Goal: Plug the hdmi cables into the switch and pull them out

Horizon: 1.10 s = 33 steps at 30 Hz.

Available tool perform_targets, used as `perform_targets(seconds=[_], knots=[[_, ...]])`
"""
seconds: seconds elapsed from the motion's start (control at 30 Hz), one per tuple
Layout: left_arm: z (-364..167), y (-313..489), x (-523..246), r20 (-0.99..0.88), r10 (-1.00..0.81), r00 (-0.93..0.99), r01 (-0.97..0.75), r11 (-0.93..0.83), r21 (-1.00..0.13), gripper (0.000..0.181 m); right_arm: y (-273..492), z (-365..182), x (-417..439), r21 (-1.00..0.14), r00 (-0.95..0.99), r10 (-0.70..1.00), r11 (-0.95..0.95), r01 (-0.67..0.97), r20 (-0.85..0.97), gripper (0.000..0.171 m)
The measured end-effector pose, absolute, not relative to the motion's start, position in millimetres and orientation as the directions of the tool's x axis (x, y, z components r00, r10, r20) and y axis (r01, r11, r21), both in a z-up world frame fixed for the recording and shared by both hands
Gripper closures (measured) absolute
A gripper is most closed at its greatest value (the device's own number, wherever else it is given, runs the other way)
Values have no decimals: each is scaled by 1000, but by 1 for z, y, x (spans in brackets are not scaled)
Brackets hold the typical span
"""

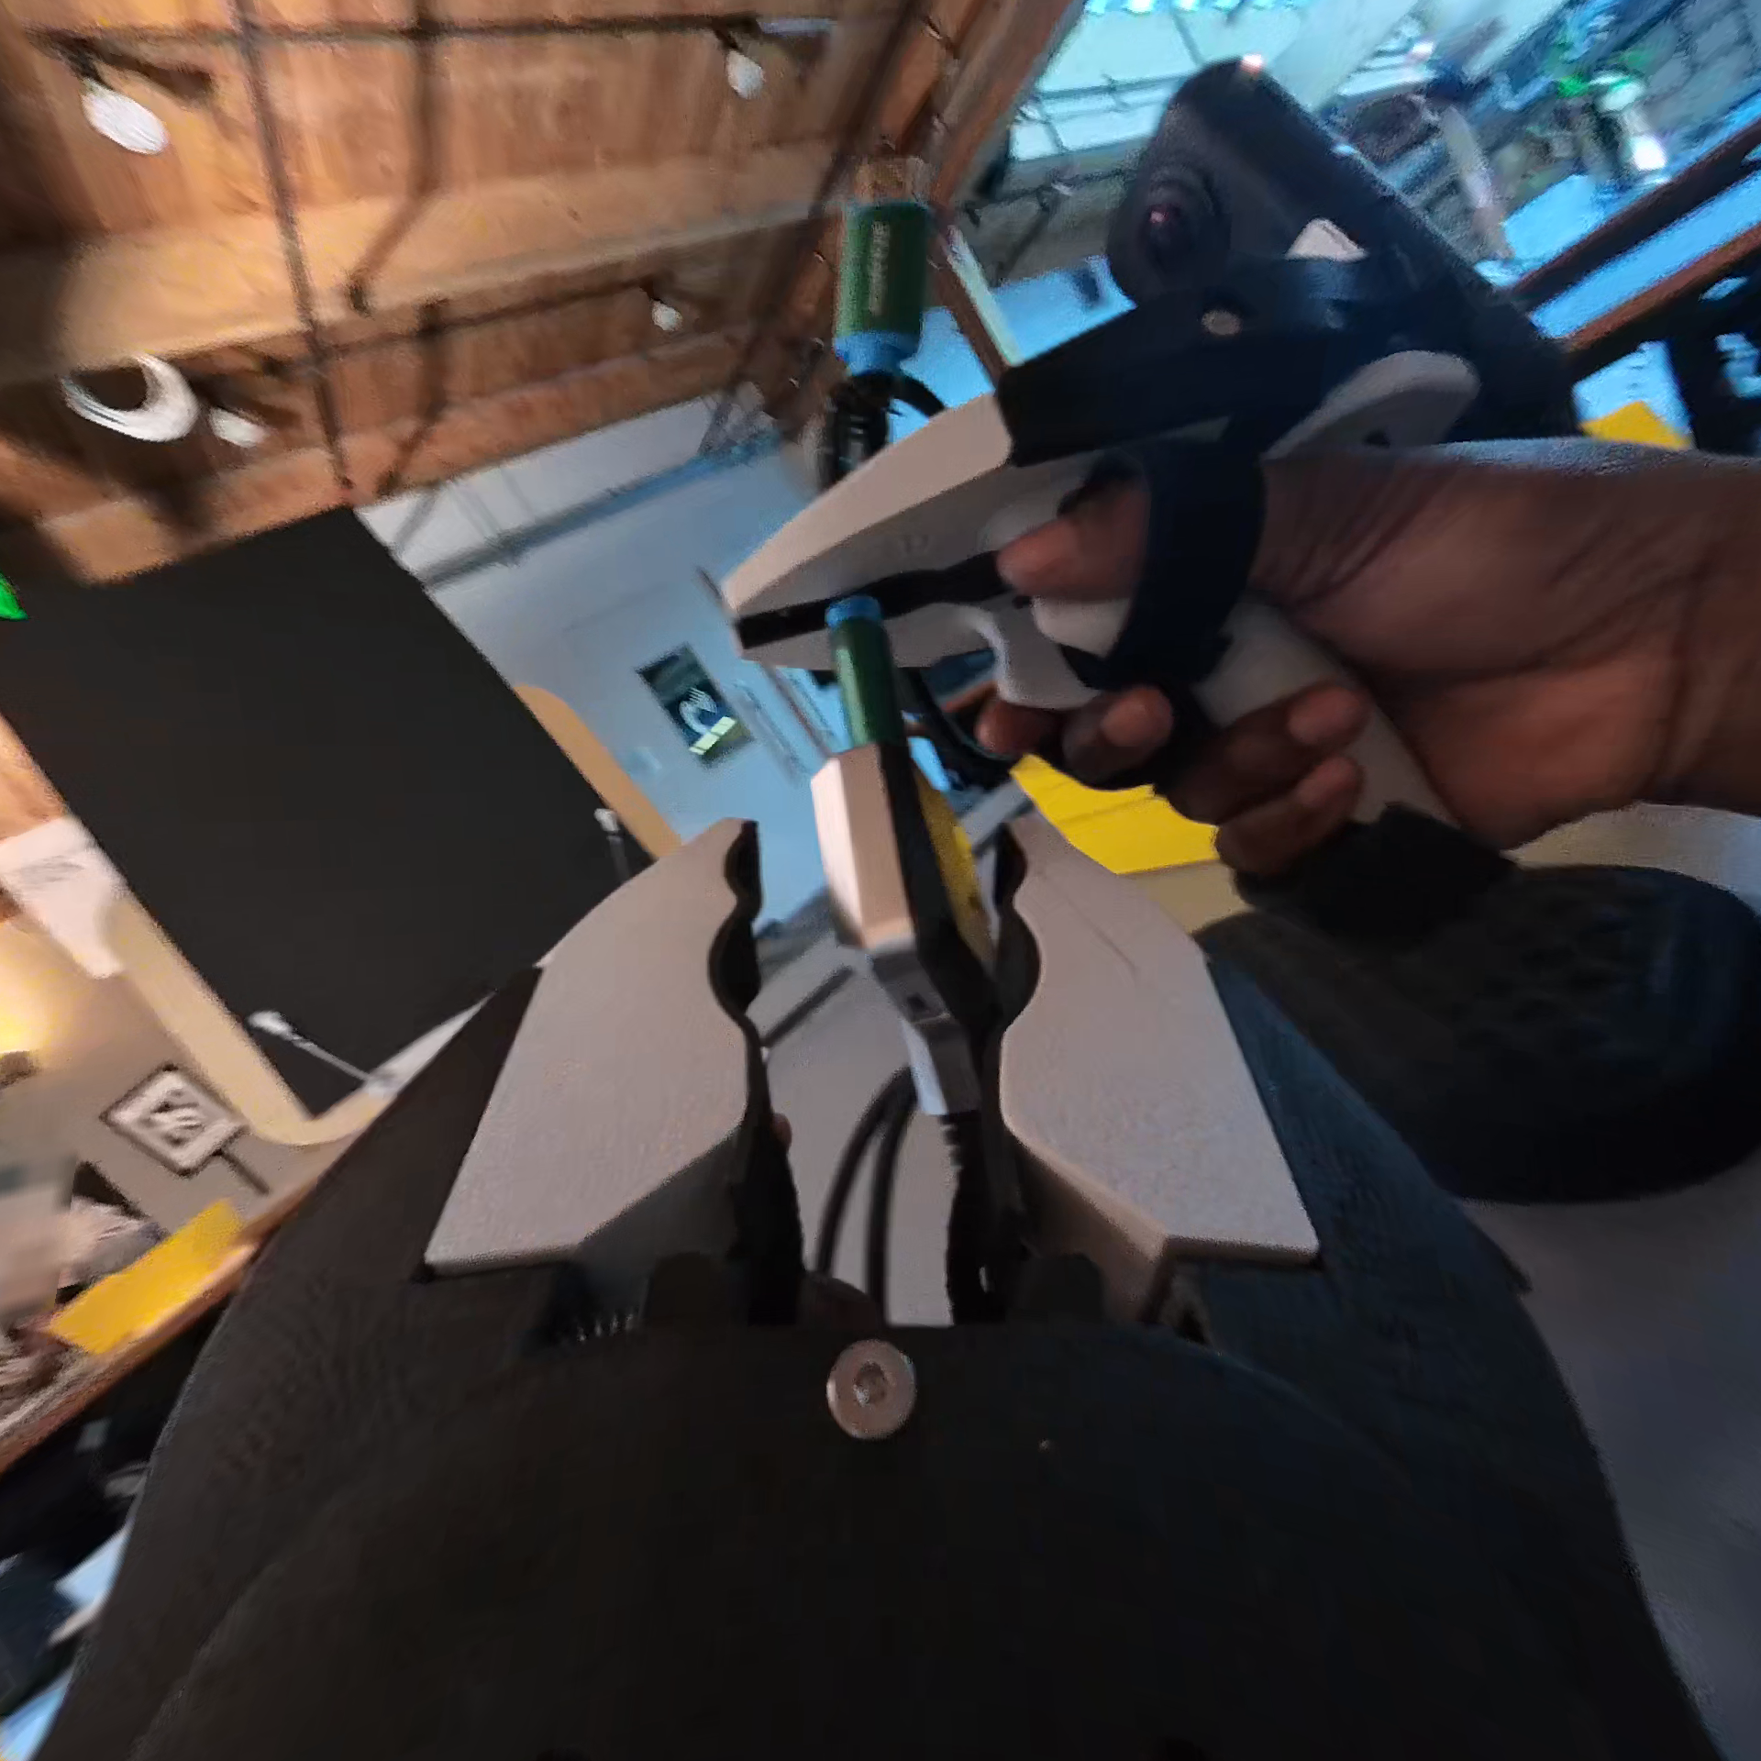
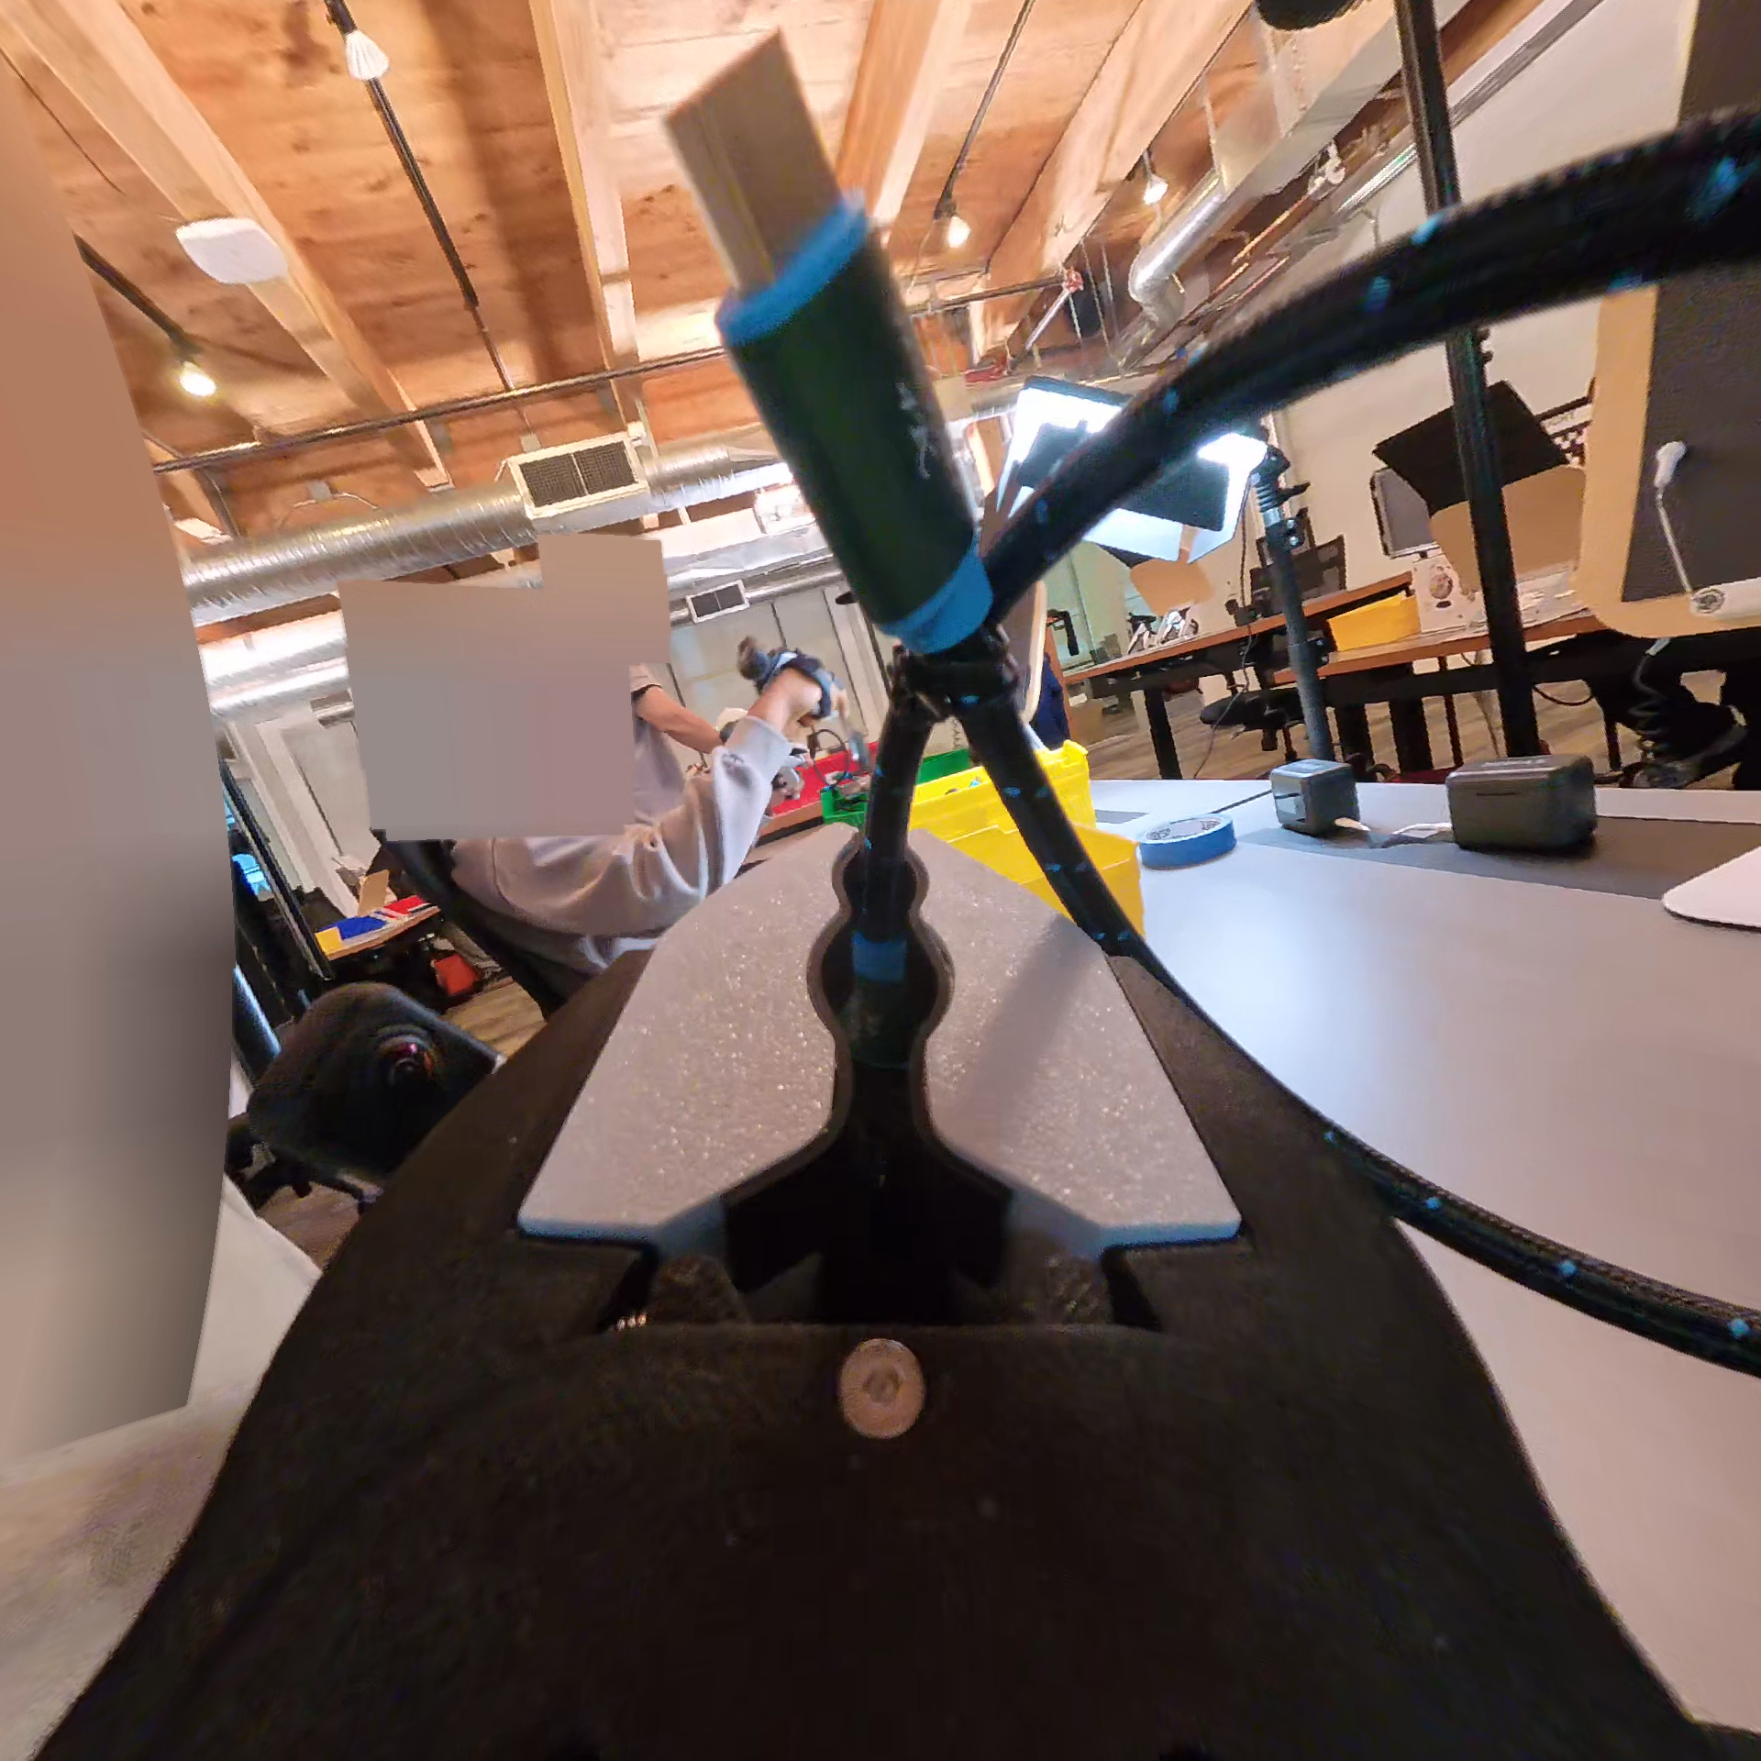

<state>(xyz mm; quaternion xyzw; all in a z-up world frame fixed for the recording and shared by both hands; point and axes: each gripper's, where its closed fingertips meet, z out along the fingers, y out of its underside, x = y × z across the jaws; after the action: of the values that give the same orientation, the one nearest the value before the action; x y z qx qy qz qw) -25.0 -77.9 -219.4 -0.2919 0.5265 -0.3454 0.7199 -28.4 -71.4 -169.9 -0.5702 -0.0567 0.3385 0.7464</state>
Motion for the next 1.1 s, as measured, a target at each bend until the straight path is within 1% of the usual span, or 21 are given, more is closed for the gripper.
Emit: perform_targets(seconds=[0.07,0.13,0.23,0.27,0.3,0.33,0.37,0.4,0.43,0.47,0.57,0.67,0.77,0.9,1.0,1.1], knots=[[-227,-80,-21,-508,-848,152,161,528,-834,156,-71,-171,-32,-893,762,575,116,-435,-296,164],[-229,-78,-19,-471,-871,140,154,489,-859,158,-71,-173,-30,-905,784,555,124,-408,-278,163],[-229,-78,-18,-469,-870,150,142,489,-861,159,-73,-172,-26,-927,822,523,147,-346,-224,164],[-242,-74,-16,-499,-856,136,79,512,-856,160,-82,-154,-11,-873,826,510,258,-413,-240,166],[-261,-65,-12,-549,-826,128,-9,552,-834,160,-106,-125,18,-772,817,515,397,-495,-259,166],[-272,-57,-11,-565,-815,131,-35,566,-824,160,-132,-104,51,-709,839,480,496,-501,-256,166],[-270,-57,-13,-514,-850,120,25,520,-854,160,-153,-92,79,-711,905,366,575,-405,-219,167],[-259,-58,-16,-441,-890,112,93,452,-887,160,-165,-88,95,-768,955,245,575,-282,-167,166],[-247,-58,-21,-393,-913,106,160,406,-900,160,-170,-91,100,-841,976,186,503,-197,-117,166],[-237,-56,-25,-356,-927,116,206,373,-905,160,-175,-96,102,-895,983,162,420,-147,-85,166],[-224,-46,-36,-312,-939,148,251,340,-906,159,-198,-101,118,-941,999,41,339,-17,-4,166],[-211,-40,-48,-265,-952,155,316,302,-900,159,-217,-128,150,-991,995,-99,133,32,19,166],[-202,-36,-57,-233,-962,142,363,270,-892,160,-231,-173,178,-992,976,-215,-129,-9,19,166],[-198,-29,-63,-190,-971,144,393,233,-889,159,-238,-240,219,-918,936,-352,-373,-133,7,166],[-196,-26,-66,-171,-975,143,407,216,-888,159,-232,-283,236,-865,913,-407,-445,-231,-34,166],[-196,-25,-66,-177,-974,142,409,220,-886,159,-229,-316,243,-828,889,-450,-468,-311,-79,166]])
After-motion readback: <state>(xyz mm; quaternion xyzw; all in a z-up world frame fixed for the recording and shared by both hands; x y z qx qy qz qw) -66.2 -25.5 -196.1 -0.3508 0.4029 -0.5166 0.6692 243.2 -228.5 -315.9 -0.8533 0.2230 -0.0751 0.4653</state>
